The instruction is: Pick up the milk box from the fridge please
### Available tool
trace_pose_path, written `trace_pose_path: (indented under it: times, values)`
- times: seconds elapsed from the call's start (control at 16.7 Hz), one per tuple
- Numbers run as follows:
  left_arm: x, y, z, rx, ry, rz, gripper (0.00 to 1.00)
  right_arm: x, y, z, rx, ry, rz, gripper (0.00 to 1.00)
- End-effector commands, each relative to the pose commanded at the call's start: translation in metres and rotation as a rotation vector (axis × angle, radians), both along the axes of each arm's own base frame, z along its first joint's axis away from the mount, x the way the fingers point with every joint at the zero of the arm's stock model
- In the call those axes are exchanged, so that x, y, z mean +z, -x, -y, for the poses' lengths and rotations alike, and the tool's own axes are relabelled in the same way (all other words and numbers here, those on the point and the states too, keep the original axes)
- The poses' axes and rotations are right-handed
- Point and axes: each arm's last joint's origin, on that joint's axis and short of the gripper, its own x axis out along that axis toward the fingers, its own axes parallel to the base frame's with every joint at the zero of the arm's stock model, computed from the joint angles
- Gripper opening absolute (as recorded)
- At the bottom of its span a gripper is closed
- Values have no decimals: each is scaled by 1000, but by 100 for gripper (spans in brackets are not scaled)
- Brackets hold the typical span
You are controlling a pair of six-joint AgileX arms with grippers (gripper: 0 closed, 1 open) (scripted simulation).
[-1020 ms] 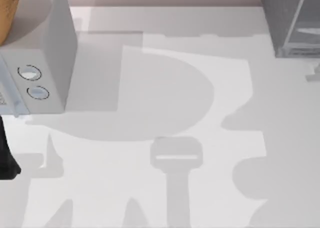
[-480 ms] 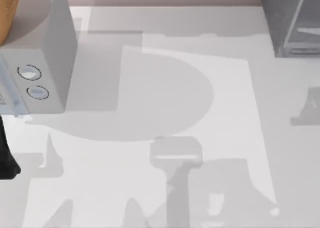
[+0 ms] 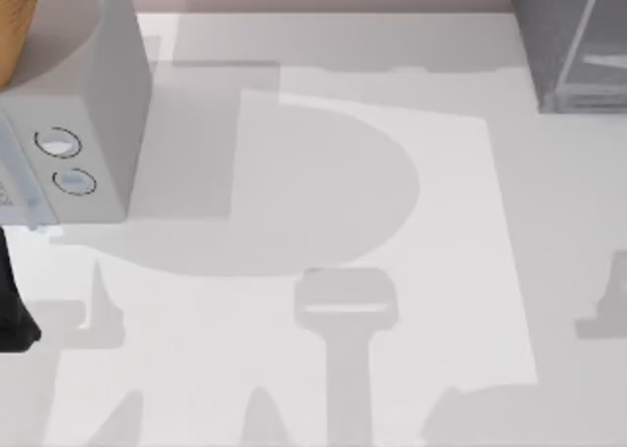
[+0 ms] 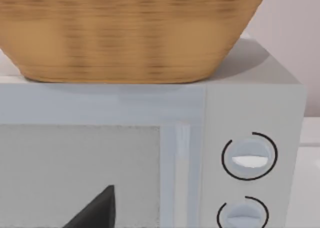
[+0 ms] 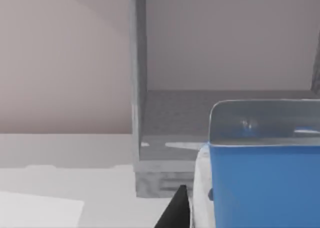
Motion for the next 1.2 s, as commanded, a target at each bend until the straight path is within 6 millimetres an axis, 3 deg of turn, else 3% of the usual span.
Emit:
trace_pose_path:
  times: [0.18, 0.6, 0.96, 1.2]
  values:
    - [0, 0, 0, 0, 0, 0, 100, -13, 3, -1, 1, 0, -22, 0]
    - [0, 0, 0, 0, 0, 0, 100, -13, 3, -2, 6, 2, -22, 0]
    - [0, 0, 0, 0, 0, 0, 100, 25, -14, -12, 164, 66, 59, 0]
    - [0, 0, 0, 0, 0, 0, 100, 55, -56, -27, 334, 109, 111, 0]
